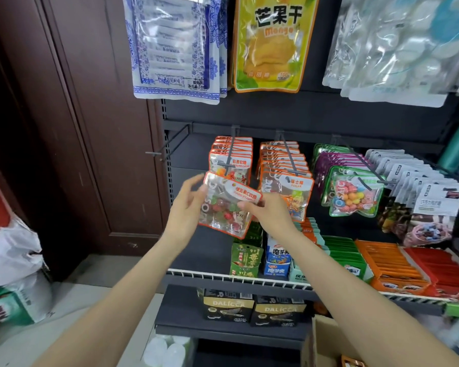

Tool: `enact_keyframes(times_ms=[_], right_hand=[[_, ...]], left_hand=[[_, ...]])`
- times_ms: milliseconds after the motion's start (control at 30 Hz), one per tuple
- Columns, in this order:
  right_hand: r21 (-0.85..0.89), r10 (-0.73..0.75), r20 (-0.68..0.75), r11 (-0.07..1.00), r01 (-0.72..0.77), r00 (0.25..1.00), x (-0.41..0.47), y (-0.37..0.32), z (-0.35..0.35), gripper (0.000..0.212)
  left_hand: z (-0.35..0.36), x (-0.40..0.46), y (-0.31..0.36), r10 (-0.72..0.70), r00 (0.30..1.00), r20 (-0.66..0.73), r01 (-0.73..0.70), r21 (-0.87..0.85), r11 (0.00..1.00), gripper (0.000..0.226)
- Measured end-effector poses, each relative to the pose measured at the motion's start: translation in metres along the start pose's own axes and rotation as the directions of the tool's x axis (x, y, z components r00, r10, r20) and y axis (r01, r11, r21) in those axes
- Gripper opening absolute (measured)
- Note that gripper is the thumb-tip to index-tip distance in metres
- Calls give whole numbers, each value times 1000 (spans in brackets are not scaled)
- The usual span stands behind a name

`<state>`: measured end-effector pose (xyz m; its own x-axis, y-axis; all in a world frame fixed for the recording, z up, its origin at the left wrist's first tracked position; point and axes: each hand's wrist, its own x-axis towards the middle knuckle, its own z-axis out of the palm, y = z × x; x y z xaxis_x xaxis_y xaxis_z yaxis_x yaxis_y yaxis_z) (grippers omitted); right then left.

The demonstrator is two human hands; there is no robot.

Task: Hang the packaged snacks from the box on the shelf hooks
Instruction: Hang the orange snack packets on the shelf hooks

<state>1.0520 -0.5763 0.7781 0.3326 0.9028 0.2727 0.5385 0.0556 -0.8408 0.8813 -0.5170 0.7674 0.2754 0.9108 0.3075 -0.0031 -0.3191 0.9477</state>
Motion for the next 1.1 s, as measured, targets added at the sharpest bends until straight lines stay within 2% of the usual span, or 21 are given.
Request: enact_keyframes(times_ms=[100,133,200,300,500,700,833,967,1100], right_hand=[[119,-17,-42,993,21,999,8,0,11,42],[134,-45,-61,990,53,997,9,0,14,48],[48,-114,-78,992,118,990,10,3,19,51],[-98,-147,-93,986,138,985,14,6,25,43],[-181,-183,-131,971,158,974,21,9,32,39],[-275,-179,-171,953,127,969,33,15,37,41],[-387,-97,-98,921,52,990,55,16,42,57],[-372,19,-57,928,-39,998,82,10,51,67],[-354,69,-69,931,-89,995,95,9,57,71]], left_hand=[[0,5,-7,167,985,52,-175,265,948,55],[1,9,-8,183,981,64,-194,349,917,58],[1,15,-7,148,987,65,-161,422,892,59],[0,25,-12,110,992,67,-128,448,885,62],[1,33,-18,161,986,38,-159,482,862,62],[7,46,-22,145,988,52,-151,518,842,63],[14,72,-23,79,993,87,-115,577,809,65],[24,100,-26,21,995,103,-79,606,792,61],[29,112,-27,-15,993,119,-60,598,799,63]])
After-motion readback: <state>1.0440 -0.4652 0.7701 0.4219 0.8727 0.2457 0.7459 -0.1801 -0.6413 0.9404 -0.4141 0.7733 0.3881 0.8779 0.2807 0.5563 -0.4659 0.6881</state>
